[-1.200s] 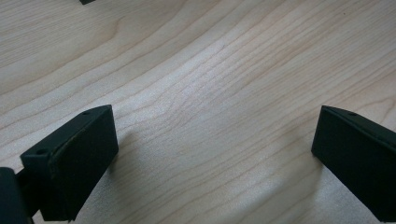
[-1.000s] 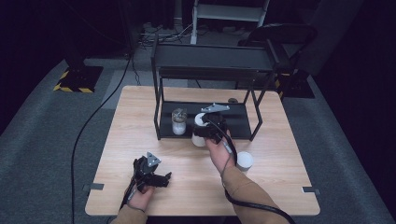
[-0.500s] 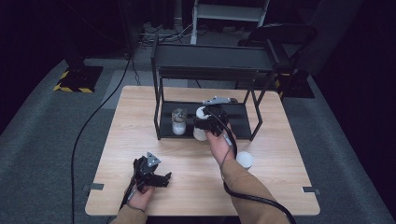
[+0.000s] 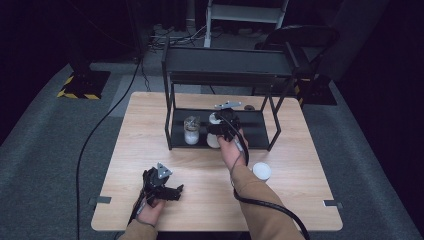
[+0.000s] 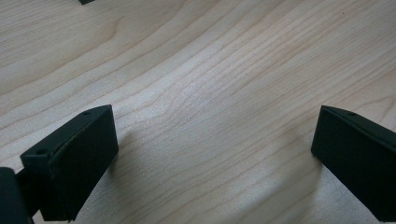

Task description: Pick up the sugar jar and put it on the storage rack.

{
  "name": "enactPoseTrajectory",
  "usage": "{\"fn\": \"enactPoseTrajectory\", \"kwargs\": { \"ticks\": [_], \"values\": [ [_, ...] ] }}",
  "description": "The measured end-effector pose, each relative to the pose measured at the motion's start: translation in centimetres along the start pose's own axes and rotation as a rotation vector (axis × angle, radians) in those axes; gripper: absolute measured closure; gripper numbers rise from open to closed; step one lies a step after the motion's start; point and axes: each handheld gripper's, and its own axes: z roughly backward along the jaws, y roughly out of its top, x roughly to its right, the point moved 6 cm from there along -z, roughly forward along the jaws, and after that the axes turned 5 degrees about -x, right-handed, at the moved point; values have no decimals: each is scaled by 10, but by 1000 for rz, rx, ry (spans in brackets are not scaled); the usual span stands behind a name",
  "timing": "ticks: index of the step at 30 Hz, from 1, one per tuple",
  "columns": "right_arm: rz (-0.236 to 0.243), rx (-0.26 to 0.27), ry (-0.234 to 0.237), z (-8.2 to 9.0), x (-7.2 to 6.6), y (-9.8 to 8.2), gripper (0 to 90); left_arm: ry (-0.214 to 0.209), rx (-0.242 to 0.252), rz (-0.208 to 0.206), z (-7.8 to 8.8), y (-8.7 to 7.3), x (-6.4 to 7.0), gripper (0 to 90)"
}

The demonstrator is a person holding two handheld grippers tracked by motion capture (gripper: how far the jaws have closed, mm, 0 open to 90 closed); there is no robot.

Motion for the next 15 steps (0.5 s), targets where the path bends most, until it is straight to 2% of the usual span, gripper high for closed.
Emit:
{"fn": "enactPoseTrajectory", "kwargs": {
  "ticks": [5,15],
  "values": [
    [7,-7,-12,-10,-2,3,329,0,-1,-2,0,0,0,1],
    [-15,-14,-38,-27,0,5,329,-1,-1,-2,0,0,0,1]
  ]
}}
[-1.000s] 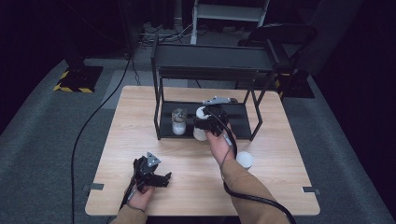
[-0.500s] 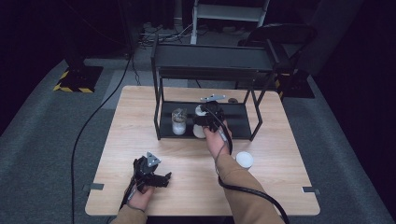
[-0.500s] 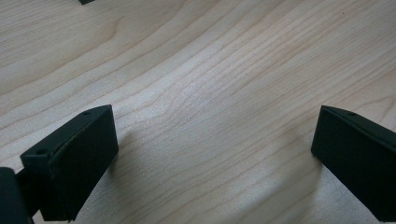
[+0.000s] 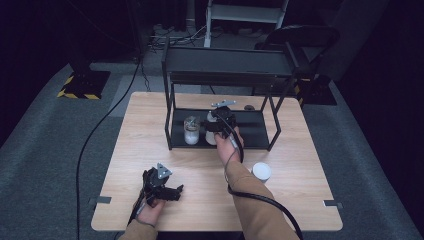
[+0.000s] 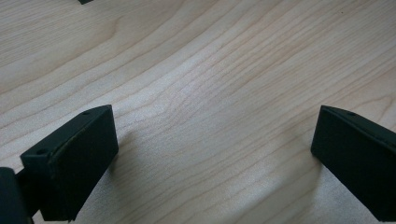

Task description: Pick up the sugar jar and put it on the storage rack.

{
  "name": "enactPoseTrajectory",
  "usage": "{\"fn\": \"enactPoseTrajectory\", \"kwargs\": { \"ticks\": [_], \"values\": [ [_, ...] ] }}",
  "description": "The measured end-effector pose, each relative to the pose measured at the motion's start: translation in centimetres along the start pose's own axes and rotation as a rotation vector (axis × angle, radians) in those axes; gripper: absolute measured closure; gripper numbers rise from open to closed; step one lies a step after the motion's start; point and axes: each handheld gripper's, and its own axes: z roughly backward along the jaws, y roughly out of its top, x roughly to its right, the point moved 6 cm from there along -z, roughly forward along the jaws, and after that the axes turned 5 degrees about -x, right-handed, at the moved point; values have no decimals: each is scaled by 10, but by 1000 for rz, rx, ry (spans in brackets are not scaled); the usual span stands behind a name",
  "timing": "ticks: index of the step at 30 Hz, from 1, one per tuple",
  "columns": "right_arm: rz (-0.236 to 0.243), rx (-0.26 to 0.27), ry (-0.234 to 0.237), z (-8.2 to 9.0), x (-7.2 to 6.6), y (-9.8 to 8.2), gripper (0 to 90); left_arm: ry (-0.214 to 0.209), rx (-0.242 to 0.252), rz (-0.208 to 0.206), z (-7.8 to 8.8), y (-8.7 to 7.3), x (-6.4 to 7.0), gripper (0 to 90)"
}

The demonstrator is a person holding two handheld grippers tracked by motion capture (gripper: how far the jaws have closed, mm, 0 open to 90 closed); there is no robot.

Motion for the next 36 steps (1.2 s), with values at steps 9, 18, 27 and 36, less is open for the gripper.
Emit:
{"fn": "enactPoseTrajectory", "kwargs": {
  "ticks": [9,18,27,36],
  "values": [
    [-29,2,5,-9,7,-3,328,0,0,0,0,0,0,2],
    [-40,11,48,2,11,-2,186,0,0,0,0,0,0,1],
    [-20,69,33,40,3,-15,118,1,1,0,0,0,0,1],
    [13,102,36,82,3,-24,118,1,2,1,0,0,0,0]
  ]
}}
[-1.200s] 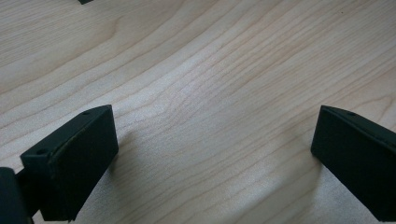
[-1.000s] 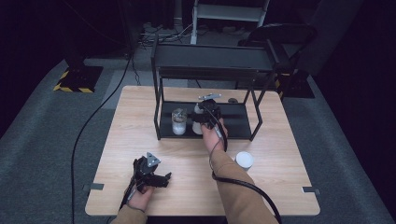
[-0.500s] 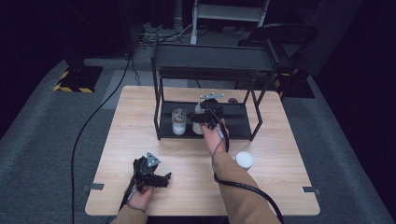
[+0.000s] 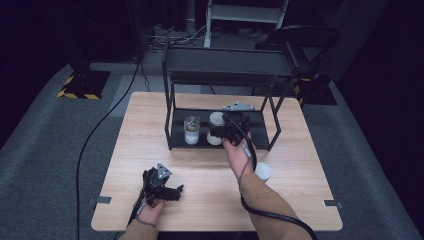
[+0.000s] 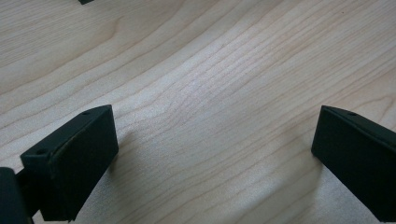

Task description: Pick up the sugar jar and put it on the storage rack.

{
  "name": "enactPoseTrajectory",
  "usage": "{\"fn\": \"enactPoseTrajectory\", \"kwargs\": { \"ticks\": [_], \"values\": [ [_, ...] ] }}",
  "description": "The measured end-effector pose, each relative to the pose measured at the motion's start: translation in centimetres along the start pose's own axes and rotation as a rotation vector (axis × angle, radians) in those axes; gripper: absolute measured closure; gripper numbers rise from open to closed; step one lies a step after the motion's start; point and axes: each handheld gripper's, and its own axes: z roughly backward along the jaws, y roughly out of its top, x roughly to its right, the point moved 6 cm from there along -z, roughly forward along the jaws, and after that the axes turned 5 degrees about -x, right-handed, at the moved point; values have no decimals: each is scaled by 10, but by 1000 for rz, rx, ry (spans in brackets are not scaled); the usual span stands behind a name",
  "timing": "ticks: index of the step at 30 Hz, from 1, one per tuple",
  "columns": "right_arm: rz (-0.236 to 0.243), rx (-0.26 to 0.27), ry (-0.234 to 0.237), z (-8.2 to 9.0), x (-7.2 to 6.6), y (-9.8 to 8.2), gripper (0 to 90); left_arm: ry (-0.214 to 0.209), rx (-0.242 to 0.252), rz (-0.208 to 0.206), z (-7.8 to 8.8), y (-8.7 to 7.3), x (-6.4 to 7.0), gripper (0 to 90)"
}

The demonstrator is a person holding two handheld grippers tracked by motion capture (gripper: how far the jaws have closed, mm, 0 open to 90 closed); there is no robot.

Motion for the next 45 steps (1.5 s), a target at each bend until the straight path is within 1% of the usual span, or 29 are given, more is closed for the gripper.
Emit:
{"fn": "enactPoseTrajectory", "kwargs": {
  "ticks": [2,6,9,12,18,24,27,31,37,41,45],
  "values": [
    [26,7,2,12,-1,-3,118,0,-1,-2,0,0,0,0],
    [42,11,20,33,0,-10,118,1,-1,-2,0,0,0,0],
    [69,6,25,46,0,-15,118,1,-1,-1,0,0,0,0],
    [85,9,24,56,2,-21,118,1,0,0,0,0,0,0],
    [83,10,24,72,10,-34,118,2,1,-1,0,0,0,0],
    [101,9,9,89,18,-49,116,1,0,0,0,0,0,0],
    [91,14,10,96,23,-56,114,2,1,0,0,0,0,0],
    [82,12,6,104,30,-65,114,3,0,-3,0,0,0,0],
    [76,16,5,114,35,-76,113,3,0,-2,0,0,0,0],
    [69,15,18,118,38,-85,110,2,1,0,0,0,0,0],
    [71,14,21,123,40,-93,110,1,0,0,0,0,0,0]
  ]
}}
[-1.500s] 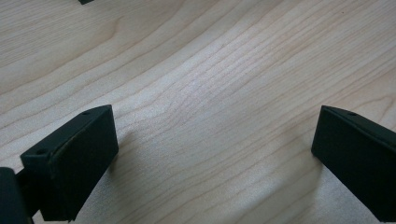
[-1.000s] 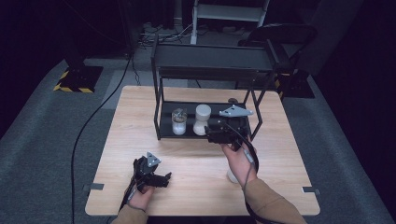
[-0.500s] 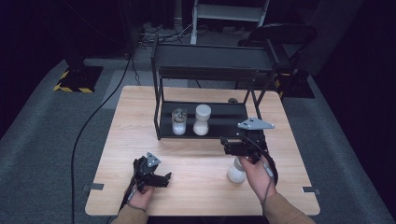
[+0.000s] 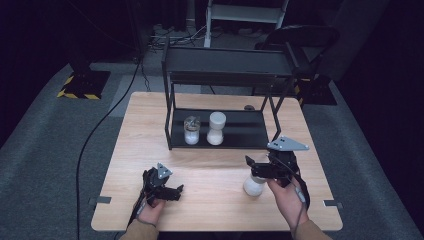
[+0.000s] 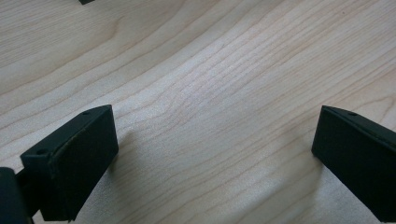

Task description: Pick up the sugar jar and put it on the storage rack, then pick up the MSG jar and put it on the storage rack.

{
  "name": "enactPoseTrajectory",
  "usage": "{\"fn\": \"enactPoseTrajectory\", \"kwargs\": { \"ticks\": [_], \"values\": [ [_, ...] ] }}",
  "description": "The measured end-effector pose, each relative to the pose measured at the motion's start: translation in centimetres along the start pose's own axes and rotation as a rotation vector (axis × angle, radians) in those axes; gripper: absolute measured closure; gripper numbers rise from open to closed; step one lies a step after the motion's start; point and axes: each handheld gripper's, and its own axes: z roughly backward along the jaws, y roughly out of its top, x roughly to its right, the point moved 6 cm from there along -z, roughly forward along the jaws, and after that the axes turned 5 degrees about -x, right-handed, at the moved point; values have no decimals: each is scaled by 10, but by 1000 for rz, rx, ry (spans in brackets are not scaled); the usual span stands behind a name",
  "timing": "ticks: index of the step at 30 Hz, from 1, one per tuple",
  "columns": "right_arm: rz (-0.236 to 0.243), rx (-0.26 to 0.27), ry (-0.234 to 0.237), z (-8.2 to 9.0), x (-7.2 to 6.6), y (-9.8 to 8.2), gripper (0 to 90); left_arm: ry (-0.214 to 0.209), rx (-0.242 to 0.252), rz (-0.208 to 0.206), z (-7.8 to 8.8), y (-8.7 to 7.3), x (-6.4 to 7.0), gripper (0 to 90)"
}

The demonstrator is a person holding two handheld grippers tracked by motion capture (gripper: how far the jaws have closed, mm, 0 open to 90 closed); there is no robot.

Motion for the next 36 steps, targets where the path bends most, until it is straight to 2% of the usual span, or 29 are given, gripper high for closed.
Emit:
{"fn": "enactPoseTrajectory", "kwargs": {
  "ticks": [9,18,21,36],
  "values": [
    [-16,-4,24,6,3,-19,73,0,0,0,0,0,0,0],
    [2,-24,41,5,1,-37,43,0,0,0,0,0,0,0],
    [3,-21,70,4,5,-44,16,1,-1,-2,0,0,0,0],
    [-28,-36,68,-5,14,-70,15,3,0,0,0,0,0,0]
  ]
}}
